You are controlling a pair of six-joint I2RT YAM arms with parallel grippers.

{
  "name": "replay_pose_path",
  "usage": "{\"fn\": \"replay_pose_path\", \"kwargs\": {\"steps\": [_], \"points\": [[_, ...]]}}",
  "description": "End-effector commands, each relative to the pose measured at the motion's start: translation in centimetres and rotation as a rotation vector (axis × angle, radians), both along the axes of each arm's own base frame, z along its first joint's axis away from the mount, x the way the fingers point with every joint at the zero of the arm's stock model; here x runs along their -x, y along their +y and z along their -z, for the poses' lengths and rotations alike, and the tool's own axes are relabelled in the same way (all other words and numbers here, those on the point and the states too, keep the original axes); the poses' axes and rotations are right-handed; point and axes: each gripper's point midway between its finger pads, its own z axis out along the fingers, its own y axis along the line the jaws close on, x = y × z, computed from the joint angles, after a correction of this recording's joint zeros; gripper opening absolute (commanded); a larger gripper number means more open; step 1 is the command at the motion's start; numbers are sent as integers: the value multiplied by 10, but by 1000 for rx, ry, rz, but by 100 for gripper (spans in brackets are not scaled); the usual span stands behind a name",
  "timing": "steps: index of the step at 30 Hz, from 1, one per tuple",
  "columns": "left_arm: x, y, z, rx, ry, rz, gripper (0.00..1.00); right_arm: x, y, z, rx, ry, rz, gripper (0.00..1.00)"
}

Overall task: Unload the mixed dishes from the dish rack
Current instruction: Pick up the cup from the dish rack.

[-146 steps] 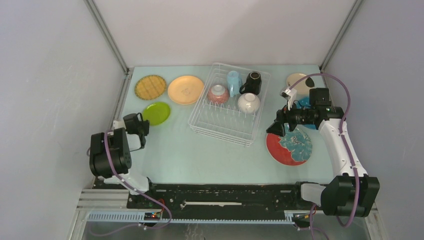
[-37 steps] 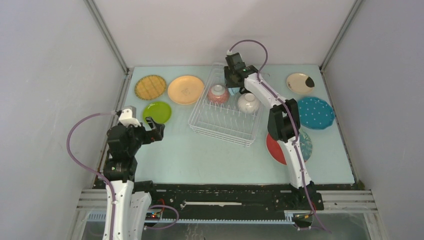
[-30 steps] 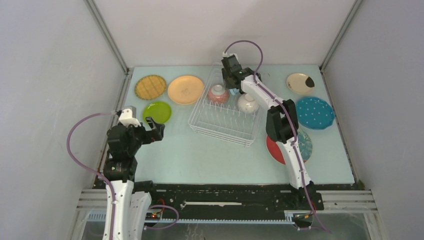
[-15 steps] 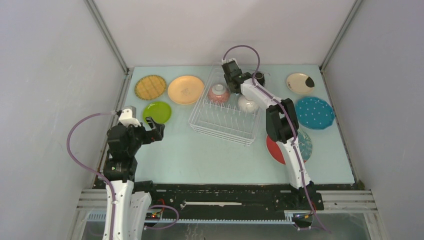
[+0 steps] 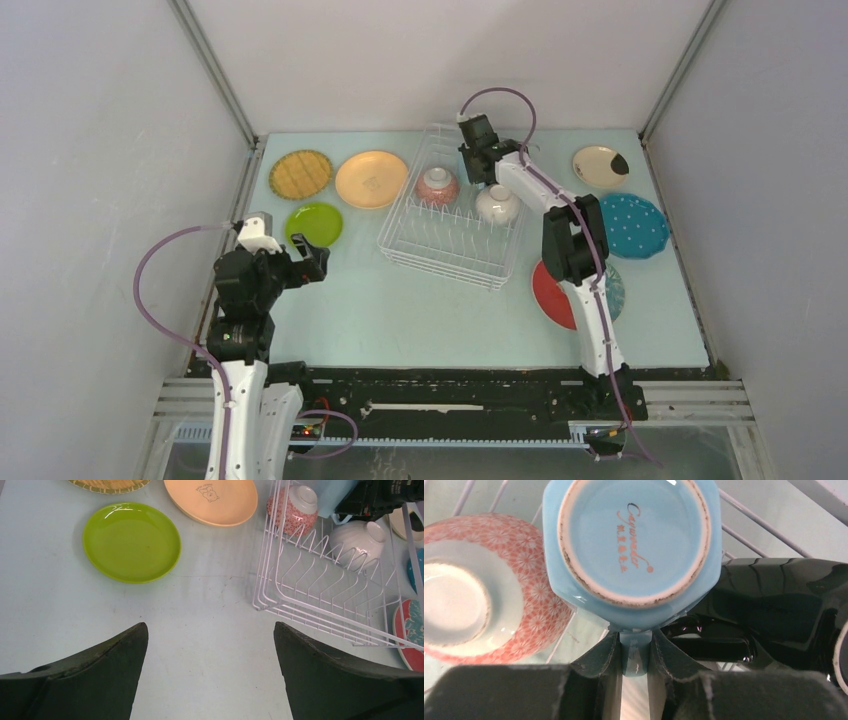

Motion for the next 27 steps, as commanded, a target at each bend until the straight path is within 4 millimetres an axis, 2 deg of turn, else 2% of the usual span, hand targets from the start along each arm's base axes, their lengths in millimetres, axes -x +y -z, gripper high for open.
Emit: {"fn": "replay_pose_path", "kwargs": {"steps": [1,6,12,18,22,24,27], "points": [[-3,0,-21,-10,-53,2,100,-3,5,-106,-182,-170,-4,0],[-4,0,-20,-7,-48,4,100,6,1,-147,-314,-222,-29,0],[-4,-1,-20,-7,-47,5,100,22,-6,-180,-484,-243,-85,0],[1,-15,-31,23,-92,74,100,54,-2,-214,-683,-222,-213,0],[2,-19,-42,48,-135,76,100,75,-10,-239,-831,-202,-275,0],[3,-35,-49,138,-151,136,100,87,-16,-246,-923,-182,-296,0],[9,-77,-74,327,-203,361,100,111,-25,-259,-1046,-163,-350,0]]}}
